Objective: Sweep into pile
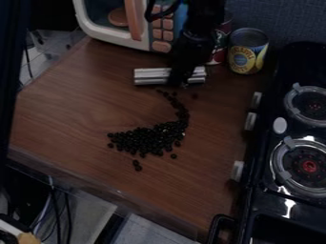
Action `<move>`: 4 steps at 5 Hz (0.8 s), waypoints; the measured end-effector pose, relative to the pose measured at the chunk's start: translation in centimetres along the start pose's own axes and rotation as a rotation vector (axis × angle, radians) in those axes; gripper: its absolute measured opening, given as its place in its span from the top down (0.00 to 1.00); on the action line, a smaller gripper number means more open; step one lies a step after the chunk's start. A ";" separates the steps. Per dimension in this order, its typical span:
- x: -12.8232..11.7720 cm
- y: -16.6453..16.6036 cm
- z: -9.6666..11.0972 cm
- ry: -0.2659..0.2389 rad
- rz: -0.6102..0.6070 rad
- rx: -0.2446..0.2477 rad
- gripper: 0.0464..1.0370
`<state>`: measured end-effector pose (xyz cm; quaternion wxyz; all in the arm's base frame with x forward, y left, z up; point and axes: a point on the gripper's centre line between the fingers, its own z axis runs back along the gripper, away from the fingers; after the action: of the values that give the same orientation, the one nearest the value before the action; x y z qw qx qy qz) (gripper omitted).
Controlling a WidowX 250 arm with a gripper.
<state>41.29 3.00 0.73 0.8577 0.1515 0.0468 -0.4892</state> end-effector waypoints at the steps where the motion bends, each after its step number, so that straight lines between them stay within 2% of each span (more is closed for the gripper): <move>1: -0.8 -1.8 0.1 0.010 -0.018 -0.015 0.66; 3: -2.1 -6.4 0.7 0.000 -0.081 -0.033 0.66; 4: -2.6 -7.9 0.9 -0.003 -0.097 -0.018 0.66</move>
<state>33.16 1.15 0.47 0.8342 0.1407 0.0570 -0.5301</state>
